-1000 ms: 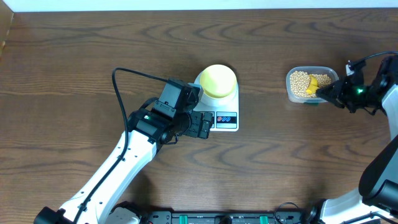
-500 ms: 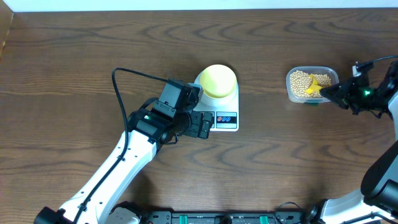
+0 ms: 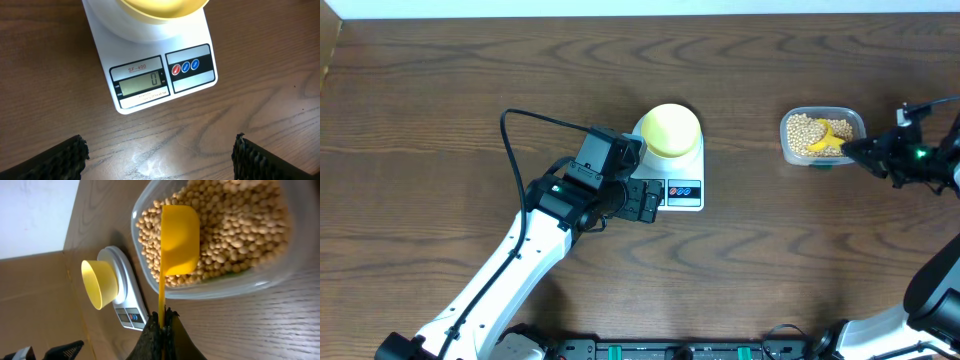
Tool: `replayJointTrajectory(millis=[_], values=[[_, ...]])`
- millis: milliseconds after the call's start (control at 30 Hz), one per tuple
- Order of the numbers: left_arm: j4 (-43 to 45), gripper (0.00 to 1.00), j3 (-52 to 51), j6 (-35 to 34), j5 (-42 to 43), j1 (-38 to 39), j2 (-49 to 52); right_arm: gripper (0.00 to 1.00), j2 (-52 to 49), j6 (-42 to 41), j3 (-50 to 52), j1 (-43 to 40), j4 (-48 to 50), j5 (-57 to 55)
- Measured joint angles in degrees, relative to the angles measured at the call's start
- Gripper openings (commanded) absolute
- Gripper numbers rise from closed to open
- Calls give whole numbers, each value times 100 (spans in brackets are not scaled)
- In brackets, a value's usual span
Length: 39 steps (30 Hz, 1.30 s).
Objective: Scoop item into bowl and weigh 50g on scale
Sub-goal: 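Drag the scoop through the chickpeas to fill it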
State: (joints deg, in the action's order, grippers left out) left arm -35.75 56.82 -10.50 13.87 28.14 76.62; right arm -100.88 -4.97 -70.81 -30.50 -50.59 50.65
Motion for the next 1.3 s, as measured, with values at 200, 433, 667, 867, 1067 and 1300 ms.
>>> replayJointTrajectory(millis=[200,433,667,867,1067,1300], values=[[0,94,0,0,-2,0,-2,1,0,118,144,-284,-35,181],[0,94,0,0,-2,0,-2,1,0,391,415,-695,-48,708],[0,94,0,0,-2,0,-2,1,0,612,461,-828,-151,960],[0,94,0,0,-2,0,-2,1,0,702,461,-828,-166,1226],[0,94,0,0,0,0,-2,1,0,715,461,-828,-166,1447],[0,94,0,0,-2,0,0,1,0,715,461,-837,-173,1860]])
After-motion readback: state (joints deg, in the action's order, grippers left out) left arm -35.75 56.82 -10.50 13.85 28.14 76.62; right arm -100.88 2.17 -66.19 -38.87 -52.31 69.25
